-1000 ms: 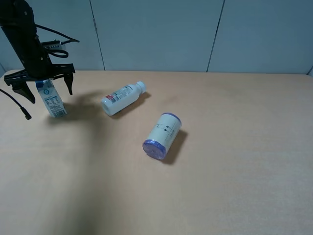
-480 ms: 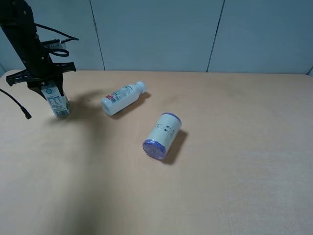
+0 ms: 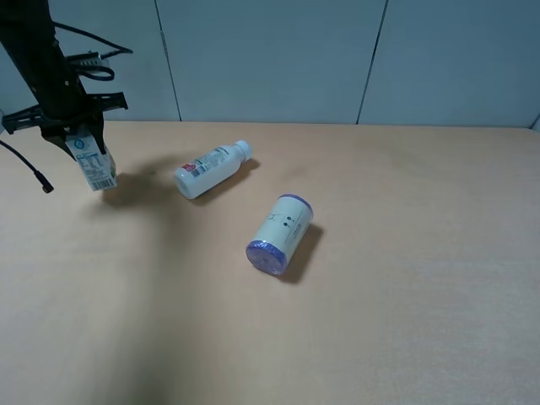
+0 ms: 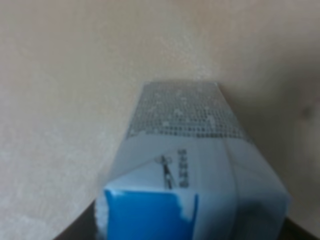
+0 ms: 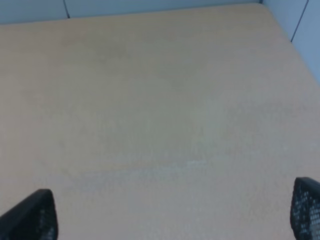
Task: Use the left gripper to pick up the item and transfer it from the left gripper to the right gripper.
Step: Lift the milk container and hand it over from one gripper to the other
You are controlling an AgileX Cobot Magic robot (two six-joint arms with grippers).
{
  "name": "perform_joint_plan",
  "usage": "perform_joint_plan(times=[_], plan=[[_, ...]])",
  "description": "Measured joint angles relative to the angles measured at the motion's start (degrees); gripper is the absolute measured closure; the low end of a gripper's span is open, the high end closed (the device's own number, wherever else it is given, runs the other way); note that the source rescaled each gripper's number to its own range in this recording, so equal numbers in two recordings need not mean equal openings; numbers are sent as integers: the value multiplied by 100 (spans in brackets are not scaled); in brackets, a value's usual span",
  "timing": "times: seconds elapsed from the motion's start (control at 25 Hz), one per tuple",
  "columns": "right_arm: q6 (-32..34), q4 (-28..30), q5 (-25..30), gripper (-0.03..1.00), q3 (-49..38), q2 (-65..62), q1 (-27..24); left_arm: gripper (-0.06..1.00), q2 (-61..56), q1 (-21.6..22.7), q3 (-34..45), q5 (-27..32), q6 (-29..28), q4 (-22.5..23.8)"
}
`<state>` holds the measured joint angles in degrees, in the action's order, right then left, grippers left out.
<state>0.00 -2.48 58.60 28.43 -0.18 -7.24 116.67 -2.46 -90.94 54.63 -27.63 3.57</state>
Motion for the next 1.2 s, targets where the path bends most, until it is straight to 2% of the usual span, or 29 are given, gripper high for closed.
perform_joint_plan(times=[0.24, 0.52, 0.88, 1.0, 1.2], plan=[[0, 0, 0, -3, 0, 0, 0, 94, -795, 0, -52, 336, 69, -5], [0, 0, 0, -3, 0, 0, 0, 94, -1543, 0, -52, 815, 738, -199], [0, 0, 0, -3, 0, 0, 0, 94, -2038, -46, -52, 1007, 1817, -1549], [0, 0, 0, -3, 0, 0, 0, 94, -2038, -291, -52, 988, 2033, -1616], [0, 0, 0, -3, 0, 0, 0, 94, -2038, -1049, -52, 859, 2451, -1662]])
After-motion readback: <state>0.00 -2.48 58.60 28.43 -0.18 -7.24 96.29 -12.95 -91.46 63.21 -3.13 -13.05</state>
